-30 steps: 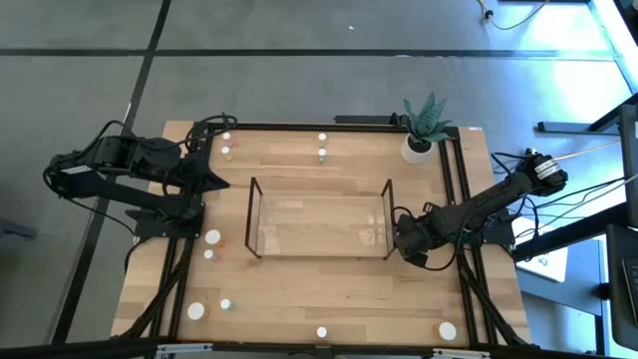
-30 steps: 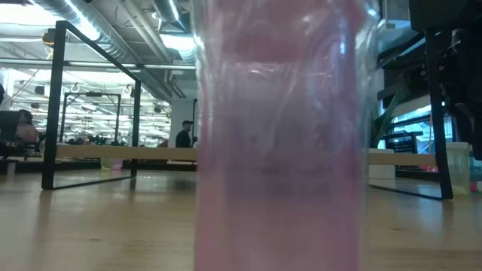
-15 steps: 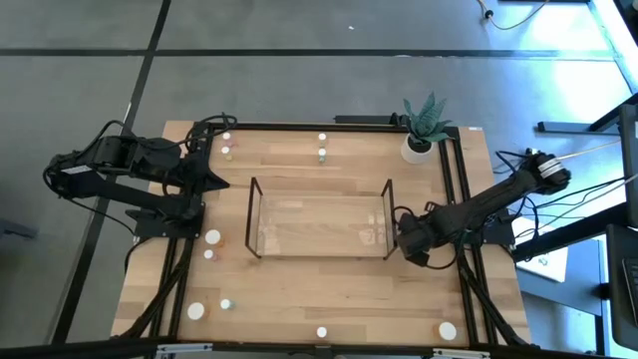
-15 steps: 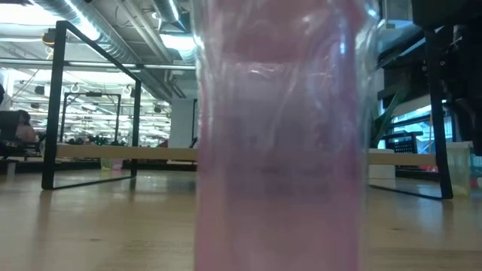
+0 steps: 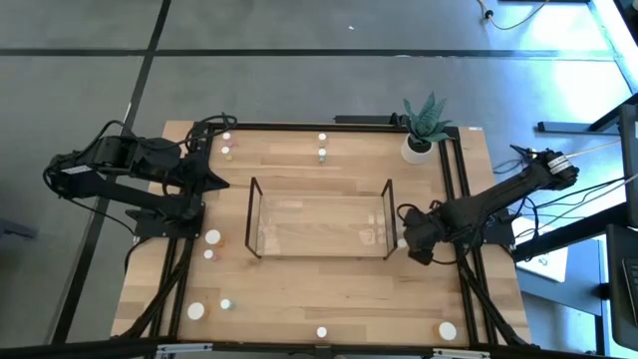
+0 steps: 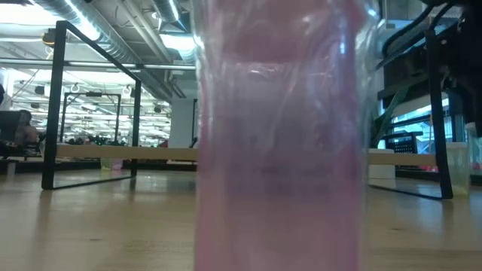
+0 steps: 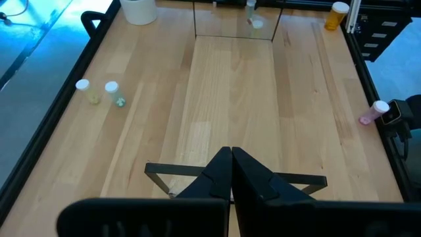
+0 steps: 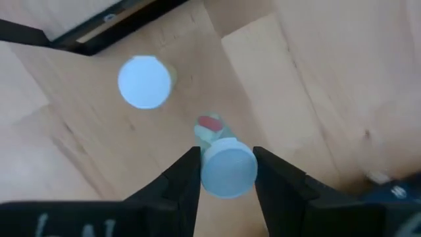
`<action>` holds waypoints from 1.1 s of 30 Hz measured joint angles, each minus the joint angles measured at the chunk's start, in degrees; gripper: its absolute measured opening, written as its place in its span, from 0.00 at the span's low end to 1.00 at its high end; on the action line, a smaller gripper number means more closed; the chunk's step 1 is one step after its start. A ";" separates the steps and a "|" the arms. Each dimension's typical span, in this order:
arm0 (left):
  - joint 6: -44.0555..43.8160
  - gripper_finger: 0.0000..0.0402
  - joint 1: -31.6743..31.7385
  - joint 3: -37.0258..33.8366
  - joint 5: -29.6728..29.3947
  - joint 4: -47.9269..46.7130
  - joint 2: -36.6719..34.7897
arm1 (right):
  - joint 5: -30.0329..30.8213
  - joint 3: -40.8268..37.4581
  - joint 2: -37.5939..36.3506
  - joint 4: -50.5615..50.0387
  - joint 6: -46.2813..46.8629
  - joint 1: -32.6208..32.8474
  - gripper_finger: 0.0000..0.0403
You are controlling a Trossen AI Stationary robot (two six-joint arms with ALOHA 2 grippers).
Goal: Pick and place medicine bottles onto shelf by color
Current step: Put the middle right blue pill bottle on the shelf
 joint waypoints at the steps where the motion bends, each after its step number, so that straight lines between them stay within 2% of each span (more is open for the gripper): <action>1: 0.00 0.00 0.00 0.00 0.00 0.01 0.01 | 0.00 0.84 0.00 -1.55 0.00 0.00 0.33; 10: 0.00 0.00 -0.01 0.00 0.00 0.02 -0.01 | 0.66 11.65 -0.03 -15.86 1.44 0.00 0.33; 19: 0.00 0.00 -0.01 0.00 0.00 0.02 0.01 | 5.91 24.43 -0.02 -26.09 3.22 0.00 0.33; 22: 0.00 0.00 -0.01 0.00 0.00 0.00 0.00 | 8.22 28.51 -0.05 -26.38 3.70 -0.10 0.33; 27: 0.02 0.00 0.01 0.00 0.00 0.02 0.01 | 9.72 35.37 2.14 -26.32 -1.69 -2.08 0.33; 33: 0.02 0.00 0.01 0.00 0.00 0.02 -0.01 | 12.09 44.93 7.03 -26.30 -12.61 -6.45 0.33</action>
